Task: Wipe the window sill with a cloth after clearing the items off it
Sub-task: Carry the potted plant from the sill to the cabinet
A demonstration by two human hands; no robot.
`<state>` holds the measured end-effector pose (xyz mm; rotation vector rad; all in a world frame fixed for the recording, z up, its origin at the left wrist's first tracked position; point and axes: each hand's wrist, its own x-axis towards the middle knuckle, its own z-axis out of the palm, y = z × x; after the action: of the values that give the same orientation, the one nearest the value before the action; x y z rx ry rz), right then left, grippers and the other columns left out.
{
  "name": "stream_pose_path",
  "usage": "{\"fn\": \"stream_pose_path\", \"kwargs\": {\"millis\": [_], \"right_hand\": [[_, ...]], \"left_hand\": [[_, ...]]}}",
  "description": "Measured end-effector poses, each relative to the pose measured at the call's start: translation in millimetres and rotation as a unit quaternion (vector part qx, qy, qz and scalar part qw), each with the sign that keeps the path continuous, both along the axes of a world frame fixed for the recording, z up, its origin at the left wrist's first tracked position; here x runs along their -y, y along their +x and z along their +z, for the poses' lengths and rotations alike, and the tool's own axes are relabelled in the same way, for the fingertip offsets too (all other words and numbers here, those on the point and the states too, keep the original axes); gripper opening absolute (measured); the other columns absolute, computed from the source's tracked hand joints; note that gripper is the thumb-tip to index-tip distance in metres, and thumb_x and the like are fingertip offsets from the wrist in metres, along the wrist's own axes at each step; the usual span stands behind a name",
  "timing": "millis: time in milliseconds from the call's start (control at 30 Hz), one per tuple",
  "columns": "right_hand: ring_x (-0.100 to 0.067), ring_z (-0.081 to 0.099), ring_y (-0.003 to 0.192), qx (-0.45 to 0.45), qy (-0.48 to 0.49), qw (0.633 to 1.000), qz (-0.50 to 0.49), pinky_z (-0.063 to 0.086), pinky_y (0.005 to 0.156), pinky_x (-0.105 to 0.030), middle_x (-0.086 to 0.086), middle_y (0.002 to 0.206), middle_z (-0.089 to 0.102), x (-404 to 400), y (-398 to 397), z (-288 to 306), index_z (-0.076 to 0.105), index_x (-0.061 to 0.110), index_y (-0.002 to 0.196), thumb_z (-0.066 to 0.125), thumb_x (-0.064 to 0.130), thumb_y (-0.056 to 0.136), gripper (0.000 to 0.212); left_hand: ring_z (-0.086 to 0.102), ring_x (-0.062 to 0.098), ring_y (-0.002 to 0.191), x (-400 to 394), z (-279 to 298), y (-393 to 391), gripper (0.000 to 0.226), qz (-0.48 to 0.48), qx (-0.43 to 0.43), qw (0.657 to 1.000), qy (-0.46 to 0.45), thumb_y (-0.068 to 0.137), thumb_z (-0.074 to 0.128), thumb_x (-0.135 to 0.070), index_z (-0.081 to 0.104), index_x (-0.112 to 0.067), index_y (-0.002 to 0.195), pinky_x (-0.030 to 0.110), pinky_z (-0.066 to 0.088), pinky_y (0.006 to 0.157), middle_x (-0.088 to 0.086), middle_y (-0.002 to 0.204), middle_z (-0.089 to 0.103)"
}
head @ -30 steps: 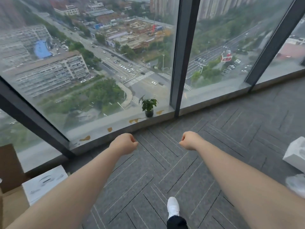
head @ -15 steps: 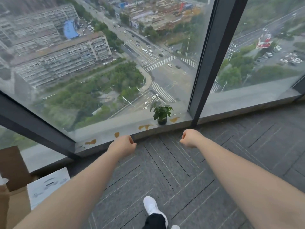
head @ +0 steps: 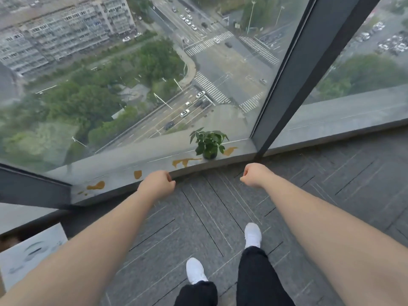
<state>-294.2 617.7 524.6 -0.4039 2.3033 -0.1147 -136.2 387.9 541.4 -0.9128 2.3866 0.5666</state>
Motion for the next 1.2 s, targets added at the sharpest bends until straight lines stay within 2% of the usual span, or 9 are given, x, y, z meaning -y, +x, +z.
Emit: {"fn": "stream_pose_path", "kwargs": {"millis": [200,400,533,667,767,933,1067,1200], "right_hand": [[-0.027,0.059,0.103,0.010,0.024,0.997,0.073,0.051,0.088,-0.037,-0.006,0.118,0.061,39,-72,-94,0.059,0.016,0.115,0.052,0.026,0.090,0.028],[-0.027,0.057,0.103,-0.005,0.040,0.994,0.105,0.047,0.079,-0.034,-0.005,0.118,0.060,55,-138,-226,0.057,0.016,0.116,0.049,0.023,0.091,0.027],[-0.028,0.057,0.102,-0.001,0.065,0.991,0.115,0.049,0.080,-0.036,-0.005,0.118,0.058,61,-161,-317,0.055,0.017,0.114,0.049,0.020,0.089,0.026],[-0.029,0.056,0.105,-0.015,0.048,0.992,0.119,0.050,0.087,-0.039,-0.007,0.119,0.058,72,-181,-398,0.055,0.017,0.115,0.047,0.026,0.091,0.027],[-0.032,0.056,0.110,-0.035,0.021,0.992,0.117,0.049,0.093,-0.042,-0.011,0.124,0.058,81,-197,-449,0.053,0.014,0.122,0.048,0.032,0.092,0.035],[-0.032,0.047,0.129,-0.054,-0.045,0.993,0.091,0.042,0.103,-0.042,-0.010,0.143,0.047,92,-221,-507,0.036,0.012,0.142,0.052,0.043,0.093,0.060],[-0.030,0.043,0.135,-0.043,-0.123,0.989,0.070,0.038,0.108,-0.040,-0.009,0.151,0.039,104,-231,-535,0.024,0.012,0.150,0.057,0.050,0.089,0.079],[-0.031,0.040,0.136,-0.034,-0.185,0.980,0.055,0.036,0.109,-0.039,-0.010,0.153,0.036,120,-233,-548,0.011,0.014,0.153,0.061,0.055,0.084,0.095]], "left_hand": [[0.059,0.026,0.096,15,-88,-68,0.029,0.019,0.015,1.000,-0.007,0.094,0.047,-0.033,0.062,-0.014,0.109,0.034,0.049,0.080,0.006,0.107,0.065],[0.057,0.028,0.109,14,-238,-125,0.034,0.021,-0.012,1.000,-0.011,0.093,0.050,-0.035,0.061,-0.014,0.118,0.037,0.050,0.089,0.008,0.123,0.058],[0.051,0.026,0.122,21,-338,-138,0.051,0.025,0.000,1.000,-0.010,0.091,0.051,-0.041,0.046,-0.019,0.136,0.042,0.048,0.097,0.004,0.141,0.043],[0.048,0.029,0.126,37,-421,-158,0.063,0.031,-0.007,0.999,-0.017,0.090,0.052,-0.045,0.033,-0.020,0.144,0.046,0.047,0.098,0.005,0.145,0.040],[0.043,0.029,0.131,48,-471,-177,0.069,0.049,-0.041,0.998,-0.014,0.090,0.054,-0.046,0.026,-0.020,0.147,0.048,0.043,0.103,0.006,0.150,0.036],[0.039,0.030,0.136,56,-527,-207,0.081,0.068,-0.119,0.991,-0.001,0.088,0.060,-0.044,0.019,-0.013,0.150,0.044,0.038,0.107,0.010,0.152,0.034],[0.049,0.029,0.129,58,-558,-226,0.091,0.100,-0.147,0.984,0.031,0.086,0.061,-0.050,0.009,-0.014,0.152,0.043,0.045,0.102,0.008,0.153,0.036],[0.049,0.029,0.129,60,-577,-245,0.092,0.125,-0.162,0.976,0.068,0.080,0.064,-0.056,0.014,-0.022,0.150,0.047,0.044,0.103,0.007,0.149,0.039]]}}
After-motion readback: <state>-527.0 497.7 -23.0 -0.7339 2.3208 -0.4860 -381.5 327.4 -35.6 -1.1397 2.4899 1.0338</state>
